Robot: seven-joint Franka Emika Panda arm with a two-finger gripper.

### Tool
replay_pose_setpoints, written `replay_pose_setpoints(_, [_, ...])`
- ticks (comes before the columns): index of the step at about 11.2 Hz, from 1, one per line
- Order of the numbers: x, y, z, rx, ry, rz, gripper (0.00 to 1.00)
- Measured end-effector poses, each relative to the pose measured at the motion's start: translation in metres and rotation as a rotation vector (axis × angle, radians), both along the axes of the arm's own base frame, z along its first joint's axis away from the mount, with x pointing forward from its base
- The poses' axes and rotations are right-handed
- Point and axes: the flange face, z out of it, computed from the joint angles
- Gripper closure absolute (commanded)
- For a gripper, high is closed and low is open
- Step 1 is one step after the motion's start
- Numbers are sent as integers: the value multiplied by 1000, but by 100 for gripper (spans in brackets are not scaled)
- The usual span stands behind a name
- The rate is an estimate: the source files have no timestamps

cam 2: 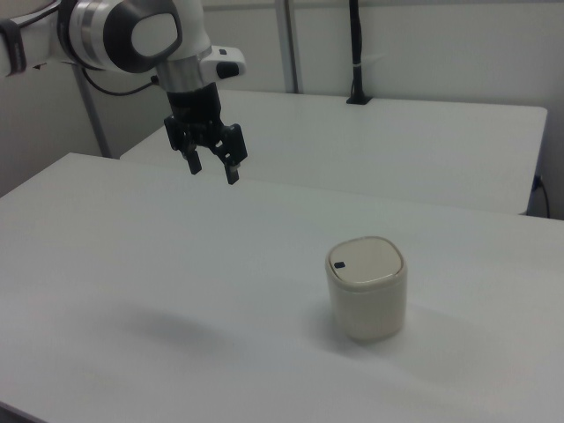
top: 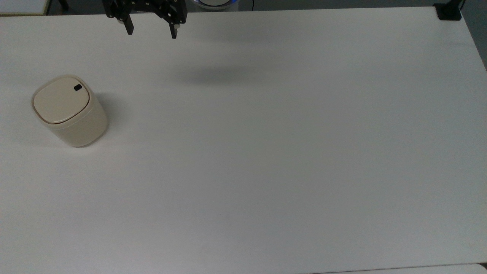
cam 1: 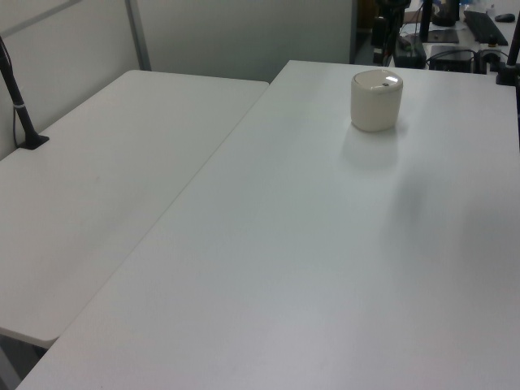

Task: Open the trash bin

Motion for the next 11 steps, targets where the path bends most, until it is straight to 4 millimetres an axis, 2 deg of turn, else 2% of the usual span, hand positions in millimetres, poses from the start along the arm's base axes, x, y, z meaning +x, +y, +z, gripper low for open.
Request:
replay_pose_setpoints(2, [0, 0, 0, 0, 0, 8, 73])
replay_pose_setpoints(5, [3, -1, 2, 7, -29, 8, 80])
replay_pose_setpoints(7, [4, -12, 5, 14, -53, -42, 81])
replay_pose_setpoints(9, [4, -34, -4, 11, -39, -104, 84])
replay_pose_setpoints(11, [12, -71, -30, -20, -21, -183, 89])
